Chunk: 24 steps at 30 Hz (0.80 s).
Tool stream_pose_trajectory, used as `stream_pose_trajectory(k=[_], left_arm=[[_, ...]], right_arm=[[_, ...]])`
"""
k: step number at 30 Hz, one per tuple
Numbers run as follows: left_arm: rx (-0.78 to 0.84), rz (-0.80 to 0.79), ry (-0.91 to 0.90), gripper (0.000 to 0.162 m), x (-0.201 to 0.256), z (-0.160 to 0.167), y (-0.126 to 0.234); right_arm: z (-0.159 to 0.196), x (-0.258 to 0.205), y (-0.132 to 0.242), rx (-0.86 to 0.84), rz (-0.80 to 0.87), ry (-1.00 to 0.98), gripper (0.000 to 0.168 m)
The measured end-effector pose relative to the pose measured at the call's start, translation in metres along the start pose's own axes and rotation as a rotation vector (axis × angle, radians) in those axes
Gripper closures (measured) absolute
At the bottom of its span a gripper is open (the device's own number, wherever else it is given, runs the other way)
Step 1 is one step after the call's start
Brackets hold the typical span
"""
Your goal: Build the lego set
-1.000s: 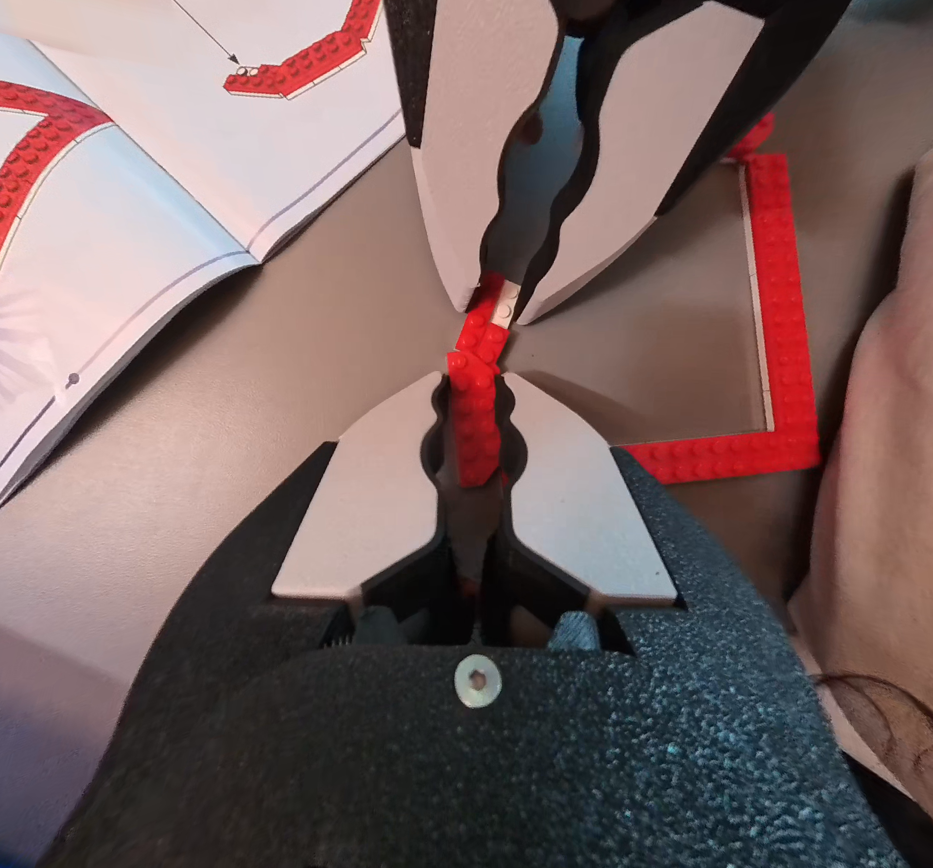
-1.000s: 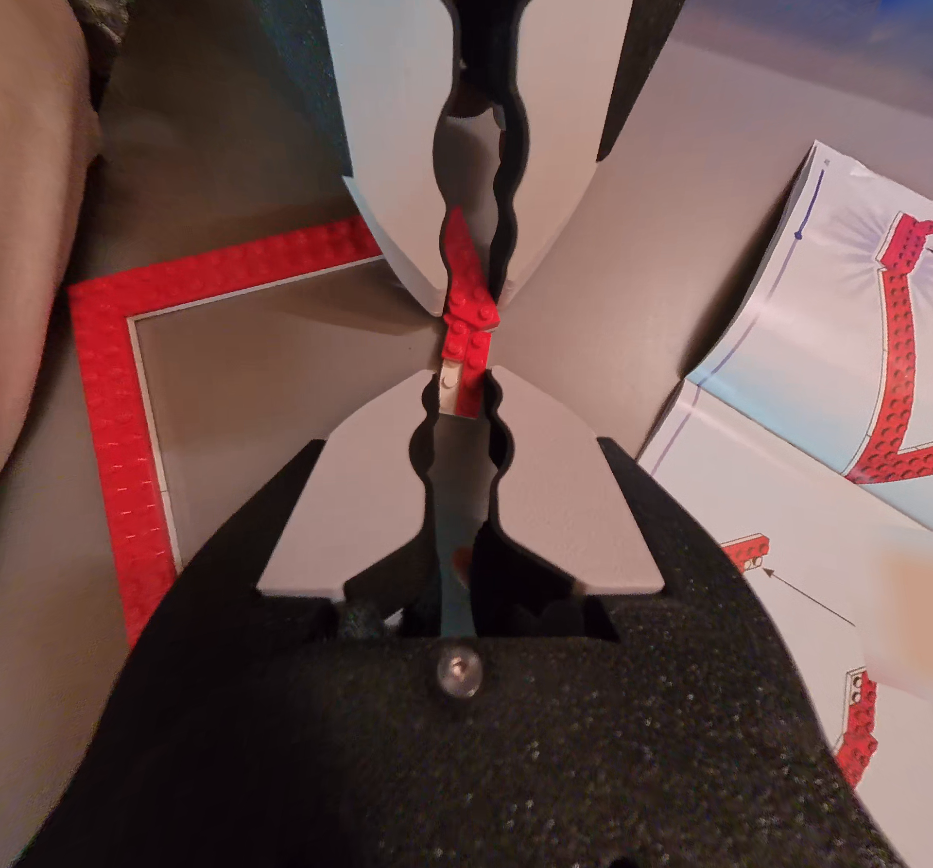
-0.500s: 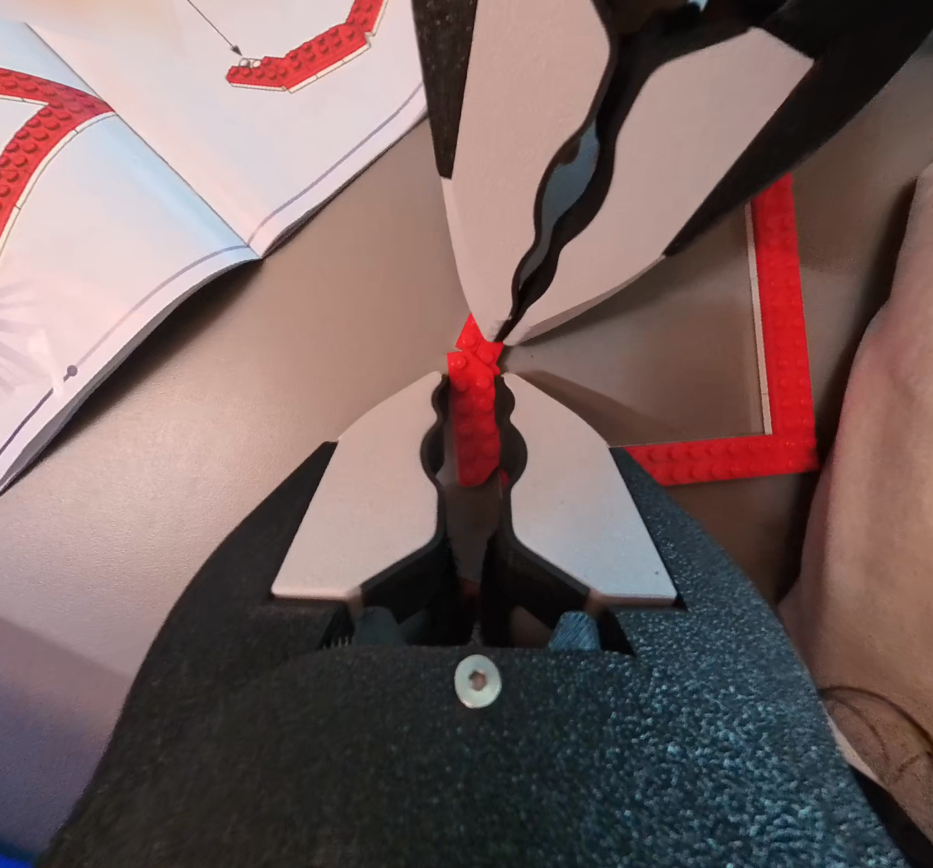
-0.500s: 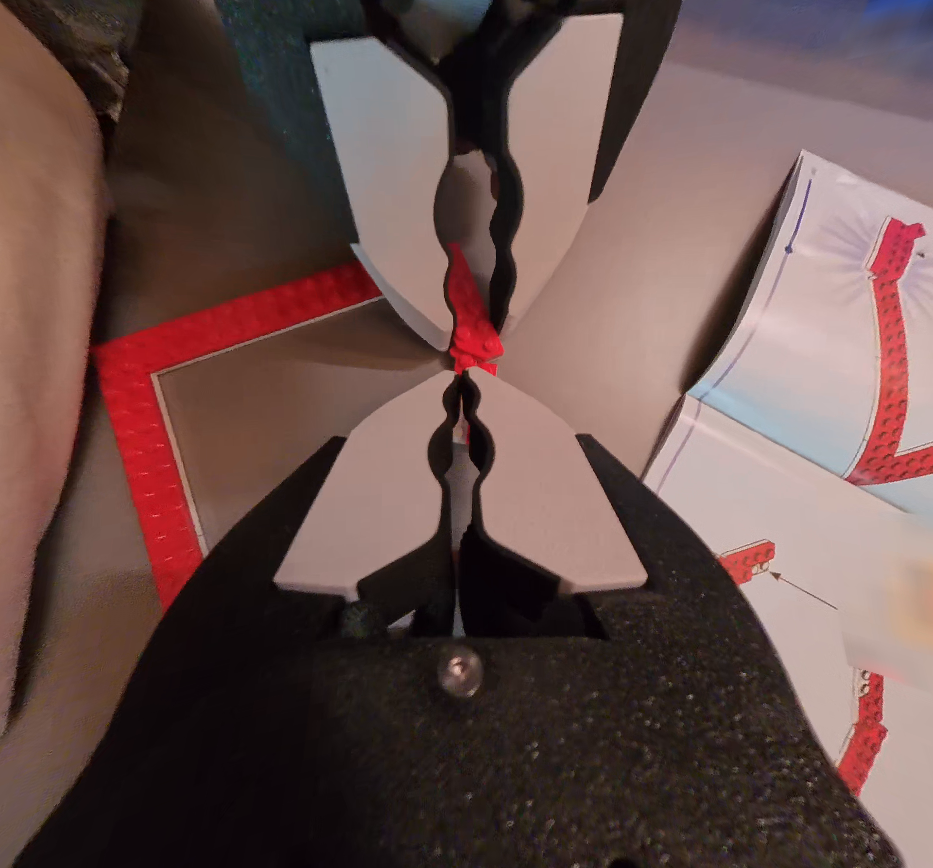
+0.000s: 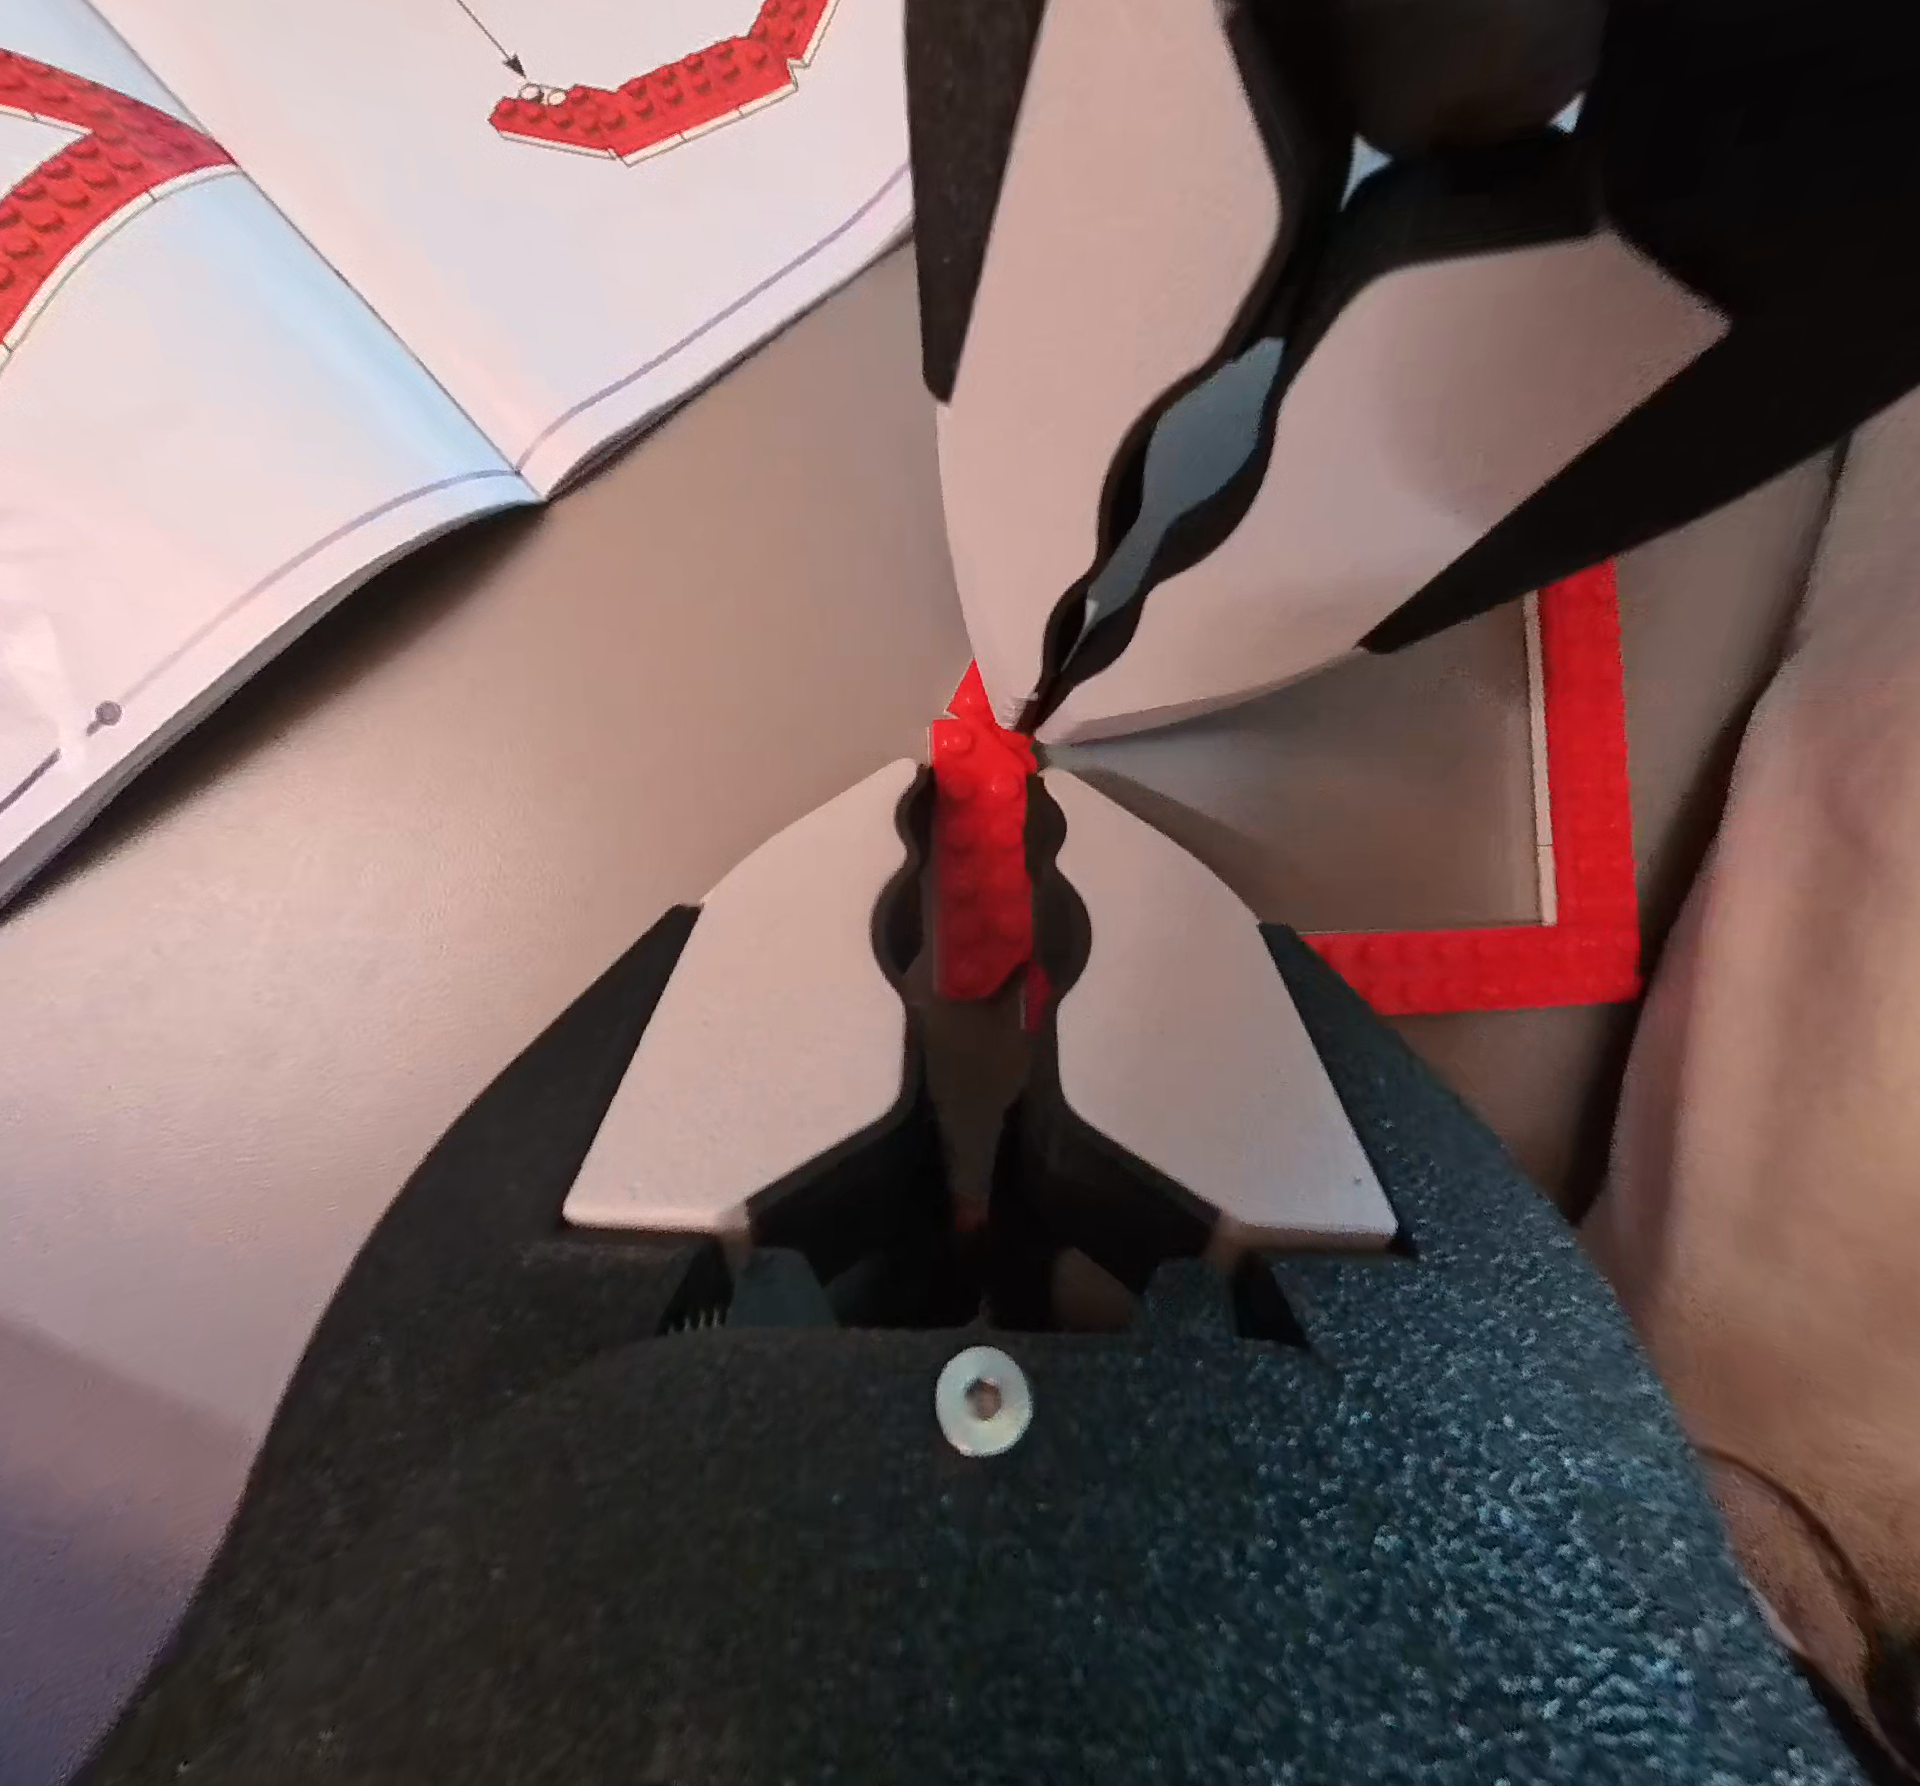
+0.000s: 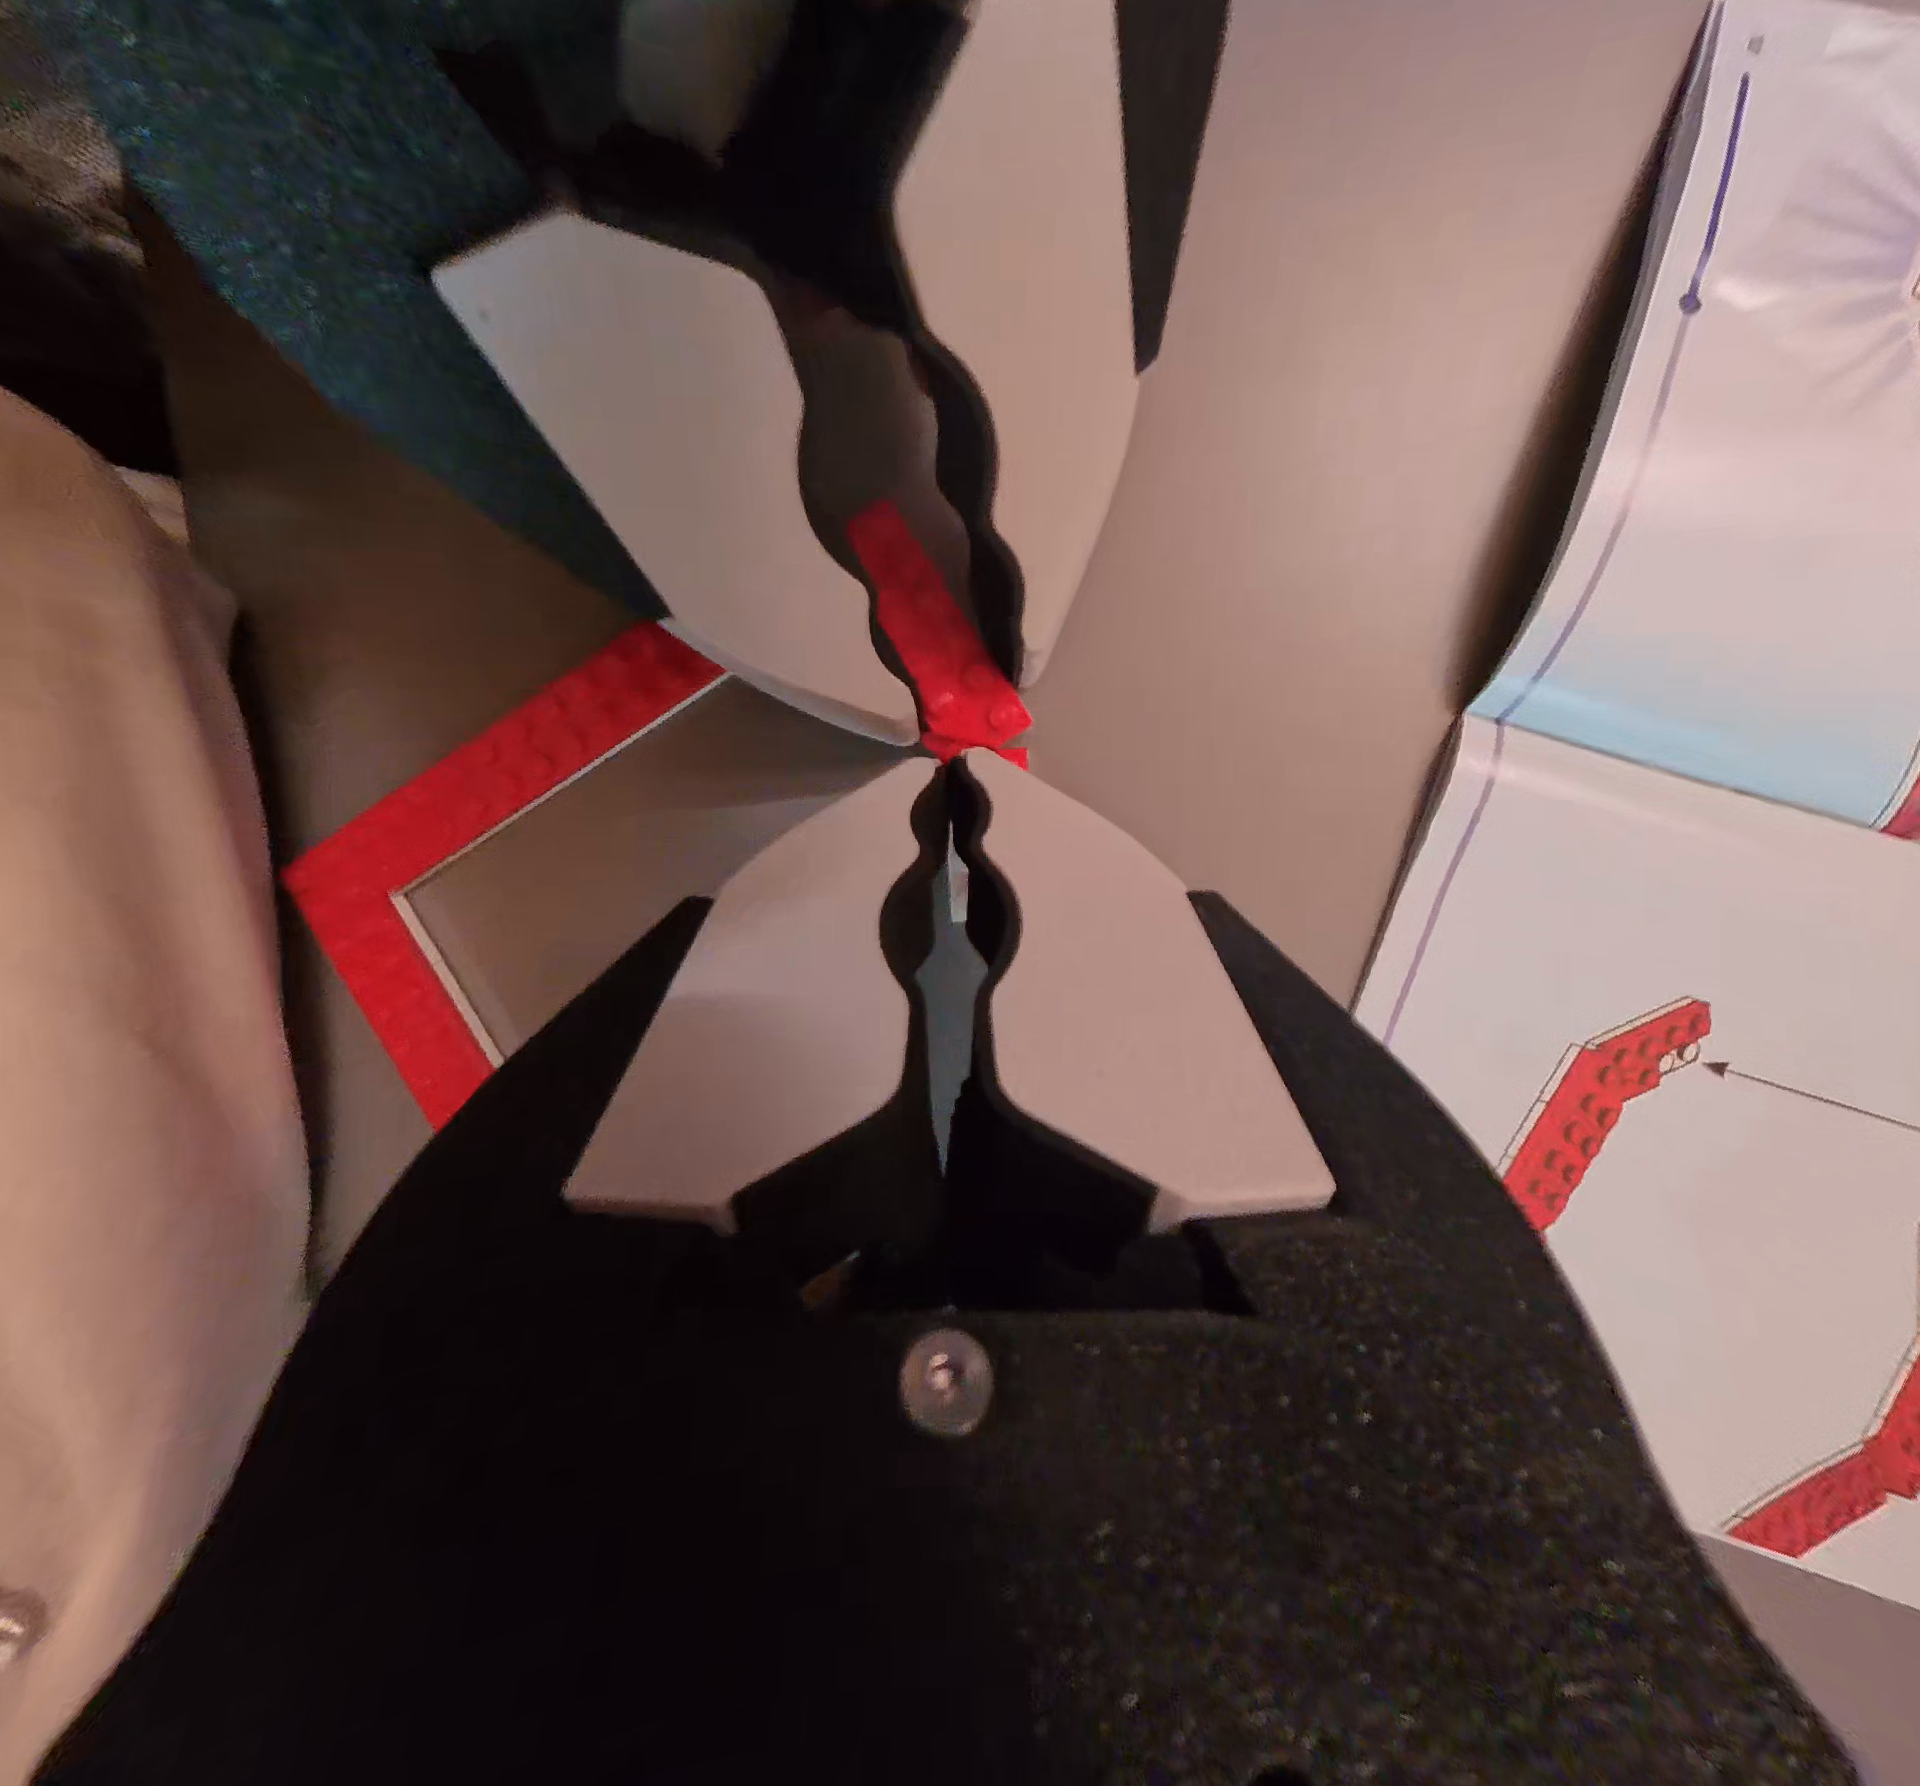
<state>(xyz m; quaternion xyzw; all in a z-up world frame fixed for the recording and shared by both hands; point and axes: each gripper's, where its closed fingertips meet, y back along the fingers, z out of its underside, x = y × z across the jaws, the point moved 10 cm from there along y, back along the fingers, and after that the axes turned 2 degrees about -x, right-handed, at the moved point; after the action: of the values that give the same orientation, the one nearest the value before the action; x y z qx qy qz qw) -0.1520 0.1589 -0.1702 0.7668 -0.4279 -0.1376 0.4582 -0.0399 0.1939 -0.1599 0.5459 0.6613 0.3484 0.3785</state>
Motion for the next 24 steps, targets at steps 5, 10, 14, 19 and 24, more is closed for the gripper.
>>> stream_pose_trajectory(k=[5,10,14,19,24], left_arm=[[0.02,-0.014,0.016,0.144,0.002,0.002,0.0],[-0.013,-0.05,-0.022,0.144,0.006,-0.001,0.0],[0.017,0.005,0.023,0.144,0.002,0.0,-0.001],[0.014,-0.013,0.01,0.144,0.005,-0.001,-0.001],[0.005,-0.031,0.02,0.14,0.003,-0.001,0.001]], right_arm=[[0.0,0.0,0.0,-0.002,0.0,-0.022,0.167],[0.004,-0.003,-0.001,0.044,0.022,-0.029,0.167],[0.019,-0.008,0.0,0.182,0.061,0.082,0.168],[0.031,-0.006,0.036,0.361,0.056,-0.004,0.168],[0.032,-0.011,0.02,0.226,0.092,0.05,0.168]])
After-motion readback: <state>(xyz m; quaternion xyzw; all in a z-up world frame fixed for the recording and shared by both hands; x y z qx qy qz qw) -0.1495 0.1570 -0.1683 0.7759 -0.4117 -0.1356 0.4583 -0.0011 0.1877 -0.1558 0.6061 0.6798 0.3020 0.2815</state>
